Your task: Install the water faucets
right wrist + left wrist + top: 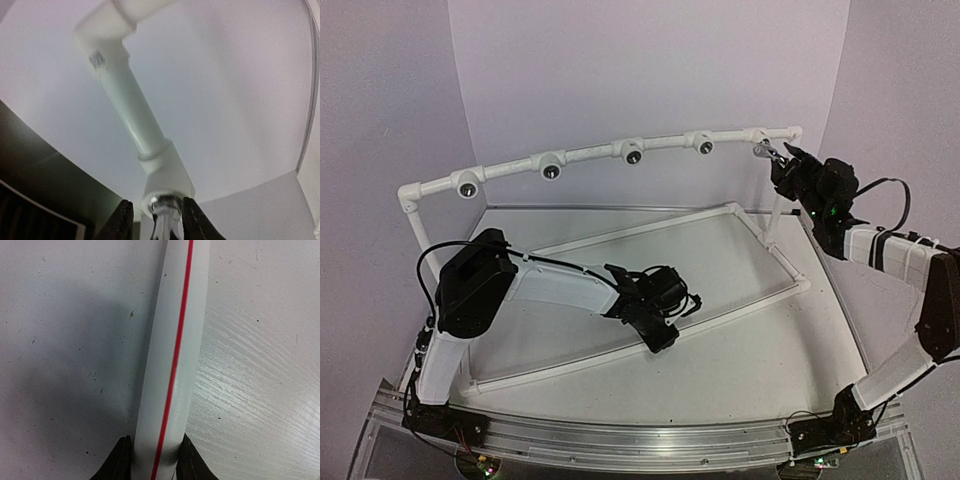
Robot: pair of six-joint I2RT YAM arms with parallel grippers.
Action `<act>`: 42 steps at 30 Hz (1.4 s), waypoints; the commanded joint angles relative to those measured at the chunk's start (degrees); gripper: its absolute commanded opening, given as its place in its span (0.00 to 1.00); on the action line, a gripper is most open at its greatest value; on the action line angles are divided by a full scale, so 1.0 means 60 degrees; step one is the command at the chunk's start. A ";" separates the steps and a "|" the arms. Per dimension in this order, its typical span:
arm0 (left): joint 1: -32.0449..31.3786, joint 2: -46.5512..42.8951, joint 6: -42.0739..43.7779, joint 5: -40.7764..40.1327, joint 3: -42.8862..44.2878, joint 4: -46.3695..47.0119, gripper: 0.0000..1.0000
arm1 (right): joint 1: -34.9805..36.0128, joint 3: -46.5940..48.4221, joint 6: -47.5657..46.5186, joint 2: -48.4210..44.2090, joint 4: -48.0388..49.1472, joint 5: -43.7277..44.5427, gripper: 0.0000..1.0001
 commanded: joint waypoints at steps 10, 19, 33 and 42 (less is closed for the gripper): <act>-0.0249 0.0677 -0.1084 0.0274 -0.0380 -0.1883 0.00 | -0.0196 -0.0948 -0.4325 -0.2341 -0.3029 0.0293 0.98; -0.0208 0.0434 -0.0892 0.0085 -0.0819 -0.1529 0.00 | -0.0185 0.0078 -1.8329 -0.3934 -0.6880 -0.1428 0.96; -0.0207 0.0352 -0.0844 0.0600 -0.0982 -0.1440 0.00 | -0.0041 0.1468 -2.6962 -0.3454 -0.7554 -0.0786 0.91; -0.0202 0.0480 -0.0793 0.0645 -0.0895 -0.1450 0.00 | 0.0099 0.2417 -2.7591 -0.2298 -0.7250 -0.1297 0.88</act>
